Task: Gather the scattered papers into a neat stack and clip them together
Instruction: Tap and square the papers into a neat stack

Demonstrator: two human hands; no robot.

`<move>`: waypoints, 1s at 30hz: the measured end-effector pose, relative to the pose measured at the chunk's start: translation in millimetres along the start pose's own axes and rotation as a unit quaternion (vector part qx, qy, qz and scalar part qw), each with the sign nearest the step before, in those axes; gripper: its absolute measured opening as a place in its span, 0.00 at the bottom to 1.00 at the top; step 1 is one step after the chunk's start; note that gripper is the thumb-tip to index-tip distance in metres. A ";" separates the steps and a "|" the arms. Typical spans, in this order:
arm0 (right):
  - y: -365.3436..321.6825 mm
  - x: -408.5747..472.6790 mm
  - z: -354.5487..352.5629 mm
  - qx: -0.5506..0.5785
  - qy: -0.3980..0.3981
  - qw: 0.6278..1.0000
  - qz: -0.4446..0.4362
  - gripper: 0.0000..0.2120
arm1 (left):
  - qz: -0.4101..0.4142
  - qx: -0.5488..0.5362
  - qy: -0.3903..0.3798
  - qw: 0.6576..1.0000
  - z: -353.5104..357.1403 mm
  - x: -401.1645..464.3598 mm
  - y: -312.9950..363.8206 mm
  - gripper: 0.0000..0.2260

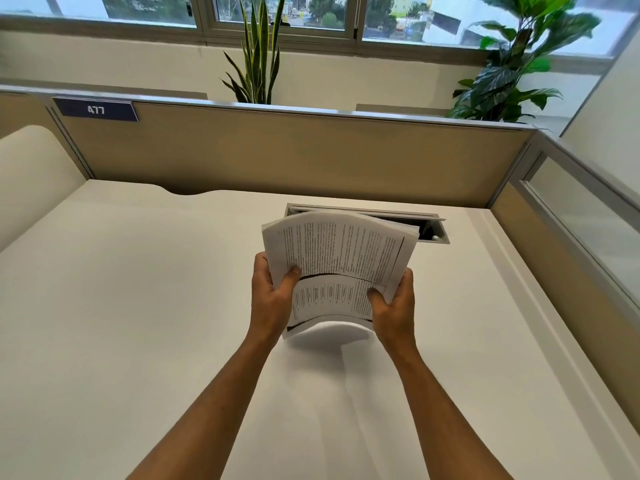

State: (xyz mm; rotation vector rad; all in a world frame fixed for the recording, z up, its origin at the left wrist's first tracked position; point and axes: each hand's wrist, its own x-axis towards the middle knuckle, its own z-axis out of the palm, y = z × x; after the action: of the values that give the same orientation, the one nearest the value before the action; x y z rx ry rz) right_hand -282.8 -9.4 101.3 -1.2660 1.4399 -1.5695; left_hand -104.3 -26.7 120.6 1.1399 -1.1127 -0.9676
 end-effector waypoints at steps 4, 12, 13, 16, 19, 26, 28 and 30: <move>21.0 -10.5 -2.9 0.003 -0.002 0.999 0.043 0.26 | -0.028 0.014 0.001 1.000 -1.5 -7.6 -19.8 0.15; 29.0 -9.9 -9.2 0.010 -0.004 0.998 0.060 0.21 | -0.041 0.010 -0.023 0.999 0.2 -11.1 -27.6 0.12; 31.0 -8.9 -12.7 0.014 -0.012 0.997 0.070 0.21 | -0.042 0.000 -0.021 0.999 0.0 -11.4 -25.7 0.11; 41.4 -11.9 -26.4 0.012 -0.017 0.993 0.115 0.18 | -0.066 -0.048 0.000 0.997 -0.4 -12.9 -21.3 0.11; 50.7 -19.1 -37.5 0.051 0.020 0.985 0.165 0.15 | -0.112 -0.115 0.042 0.986 0.3 -12.3 -20.9 0.11; 57.7 -44.5 -19.1 0.346 0.008 0.905 0.247 0.23 | -0.189 -0.246 0.065 0.948 12.7 -28.3 -41.5 0.19; 55.2 -44.4 -15.8 0.338 0.036 0.908 0.245 0.23 | -0.212 -0.274 0.072 0.935 16.4 -36.1 -44.6 0.19; 57.1 -42.0 -18.6 0.297 0.051 0.919 0.254 0.22 | -0.233 -0.289 0.068 0.926 15.5 -41.6 -47.5 0.18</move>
State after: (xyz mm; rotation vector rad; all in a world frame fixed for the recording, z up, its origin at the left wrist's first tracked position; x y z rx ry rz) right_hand -294.7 25.1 37.7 -0.4156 1.0961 -1.5396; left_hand -128.8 2.6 67.9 0.9676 -0.3868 -1.4426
